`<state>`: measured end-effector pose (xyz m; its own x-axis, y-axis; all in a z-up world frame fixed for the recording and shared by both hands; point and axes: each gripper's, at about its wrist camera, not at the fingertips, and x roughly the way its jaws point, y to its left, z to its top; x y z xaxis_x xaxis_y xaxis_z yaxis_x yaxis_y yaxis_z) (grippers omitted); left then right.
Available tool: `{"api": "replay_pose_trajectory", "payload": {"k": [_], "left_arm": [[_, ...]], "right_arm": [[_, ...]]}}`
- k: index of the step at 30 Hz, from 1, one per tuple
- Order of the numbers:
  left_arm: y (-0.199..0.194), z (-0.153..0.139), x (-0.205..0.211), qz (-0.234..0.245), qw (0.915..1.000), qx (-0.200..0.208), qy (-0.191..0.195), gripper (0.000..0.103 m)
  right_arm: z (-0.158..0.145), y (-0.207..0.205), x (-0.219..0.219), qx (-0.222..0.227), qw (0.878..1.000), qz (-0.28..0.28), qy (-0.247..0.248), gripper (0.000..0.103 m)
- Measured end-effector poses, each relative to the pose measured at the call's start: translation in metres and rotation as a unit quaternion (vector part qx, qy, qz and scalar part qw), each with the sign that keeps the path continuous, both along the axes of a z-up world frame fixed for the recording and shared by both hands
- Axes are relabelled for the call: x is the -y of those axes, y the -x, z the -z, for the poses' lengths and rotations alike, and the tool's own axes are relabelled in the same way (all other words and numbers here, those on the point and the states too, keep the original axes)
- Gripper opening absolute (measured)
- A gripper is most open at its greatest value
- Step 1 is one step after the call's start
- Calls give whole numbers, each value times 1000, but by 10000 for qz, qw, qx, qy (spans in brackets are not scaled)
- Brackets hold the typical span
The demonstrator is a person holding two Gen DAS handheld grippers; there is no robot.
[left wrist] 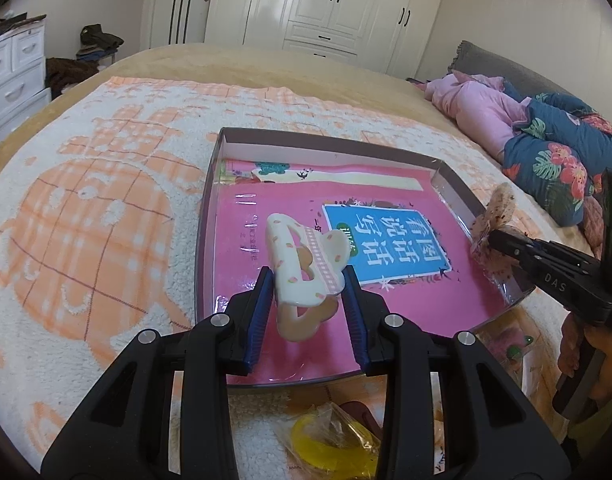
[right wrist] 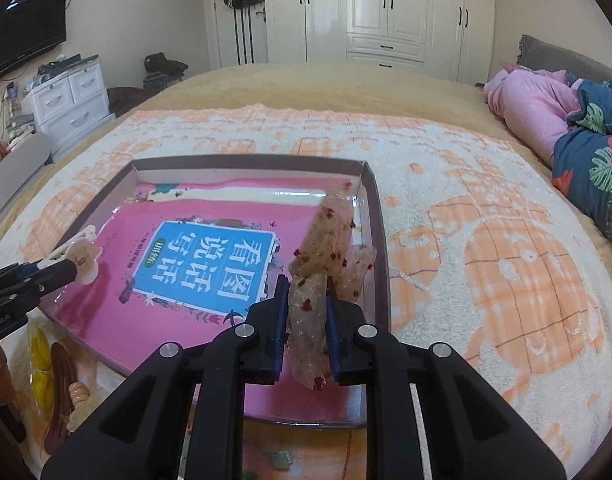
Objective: Organize jewelry
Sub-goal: 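Carry the claw clip and bow into the tray and open both grippers, then withdraw both grippers from the tray back toward the remaining accessories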
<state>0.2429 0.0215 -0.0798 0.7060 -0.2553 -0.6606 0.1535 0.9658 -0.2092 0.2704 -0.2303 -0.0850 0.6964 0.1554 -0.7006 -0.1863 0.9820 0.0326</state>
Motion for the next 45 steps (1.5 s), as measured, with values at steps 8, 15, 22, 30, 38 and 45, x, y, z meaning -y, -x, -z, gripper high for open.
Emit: {"api": "replay_pose_trajectory", "payload": {"k": [8, 15, 22, 30, 38, 45], "left_arm": [[1, 2, -3, -38, 10000, -41, 2, 27], [5, -1, -4, -82, 10000, 30, -45, 29], [18, -18, -12, -280, 9992, 259, -116, 49], [42, -39, -14, -405, 9972, 613, -143, 74], [66, -51, -12, -442, 9959, 782, -125, 92], [83, -50, -14, -492, 9958, 756, -143, 92]], "right_arm": [[1, 10, 1, 48, 9997, 51, -242, 52], [-15, 38, 9, 378, 9978, 90, -530, 70], [-32, 67, 16, 680, 9954, 68, -670, 79], [-47, 94, 17, 995, 9934, 14, -571, 84], [-52, 116, 17, 1085, 9922, -60, -616, 88], [-57, 131, 19, 1174, 9912, -87, -610, 90]]}}
